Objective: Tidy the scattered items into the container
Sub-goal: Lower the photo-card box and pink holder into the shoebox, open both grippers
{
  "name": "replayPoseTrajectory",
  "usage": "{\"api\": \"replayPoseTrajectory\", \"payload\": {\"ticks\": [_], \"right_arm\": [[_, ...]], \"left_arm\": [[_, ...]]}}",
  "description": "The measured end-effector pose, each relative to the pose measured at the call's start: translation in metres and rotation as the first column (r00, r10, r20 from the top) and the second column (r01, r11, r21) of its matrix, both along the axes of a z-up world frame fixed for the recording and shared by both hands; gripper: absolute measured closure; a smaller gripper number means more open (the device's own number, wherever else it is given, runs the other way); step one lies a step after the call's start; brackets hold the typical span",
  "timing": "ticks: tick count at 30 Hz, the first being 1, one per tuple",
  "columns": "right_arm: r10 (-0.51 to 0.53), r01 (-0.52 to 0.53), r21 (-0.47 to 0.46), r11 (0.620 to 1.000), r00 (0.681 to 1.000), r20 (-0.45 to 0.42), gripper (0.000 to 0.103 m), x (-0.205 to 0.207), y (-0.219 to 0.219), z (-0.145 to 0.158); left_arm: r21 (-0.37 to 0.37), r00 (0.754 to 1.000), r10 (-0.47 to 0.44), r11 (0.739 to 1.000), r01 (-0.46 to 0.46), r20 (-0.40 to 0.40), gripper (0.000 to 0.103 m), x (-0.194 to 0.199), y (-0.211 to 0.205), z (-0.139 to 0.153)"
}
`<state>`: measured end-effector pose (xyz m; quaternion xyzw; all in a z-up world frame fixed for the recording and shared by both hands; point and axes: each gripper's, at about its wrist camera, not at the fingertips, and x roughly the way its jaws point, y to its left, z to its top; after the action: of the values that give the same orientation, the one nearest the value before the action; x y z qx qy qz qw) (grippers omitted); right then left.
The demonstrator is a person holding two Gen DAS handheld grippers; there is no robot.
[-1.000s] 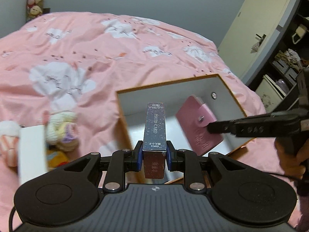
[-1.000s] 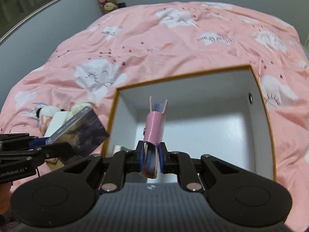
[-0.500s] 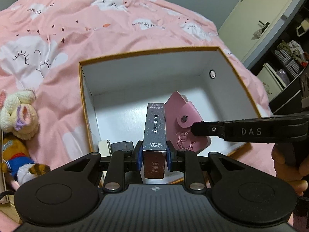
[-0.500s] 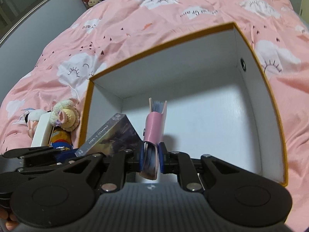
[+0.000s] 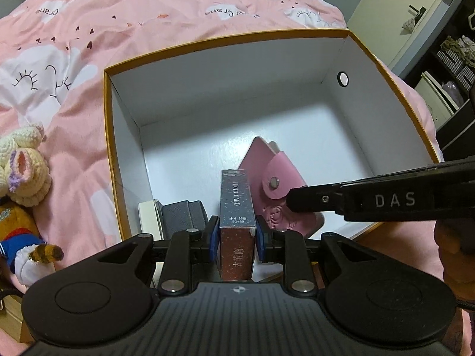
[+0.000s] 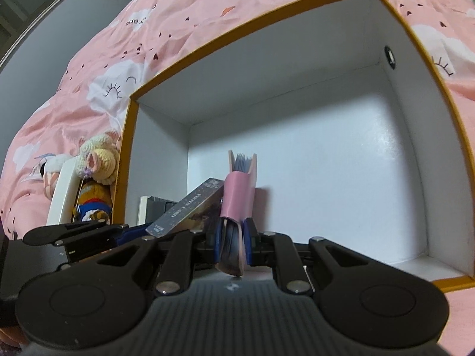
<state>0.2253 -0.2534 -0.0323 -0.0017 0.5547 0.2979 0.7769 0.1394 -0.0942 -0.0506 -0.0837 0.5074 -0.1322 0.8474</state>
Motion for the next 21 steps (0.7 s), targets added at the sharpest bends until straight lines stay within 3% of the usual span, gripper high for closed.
{"api": "replayPoseTrajectory", "payload": {"ticks": [10, 15, 21], "right_arm": [[0.028, -0.028, -0.007, 1.0, 1.0, -0.009, 0.086, 0.001, 0.008, -0.003], [0.027, -0.027, -0.014, 1.0, 1.0, -0.007, 0.086, 0.001, 0.007, -0.003], [0.035, -0.035, -0.022, 0.999, 0.999, -0.004, 0.086, 0.0, 0.007, -0.002]], "left_arm": [[-0.04, 0.999, -0.048, 0.998, 0.048, -0.015, 0.067, -0.008, 0.012, 0.012], [-0.047, 0.997, -0.065, 0.997, 0.067, 0.028, 0.091, -0.011, 0.014, 0.024], [-0.048, 0.995, -0.087, 0.995, 0.085, -0.038, 0.101, -0.006, 0.01, 0.006]]}}
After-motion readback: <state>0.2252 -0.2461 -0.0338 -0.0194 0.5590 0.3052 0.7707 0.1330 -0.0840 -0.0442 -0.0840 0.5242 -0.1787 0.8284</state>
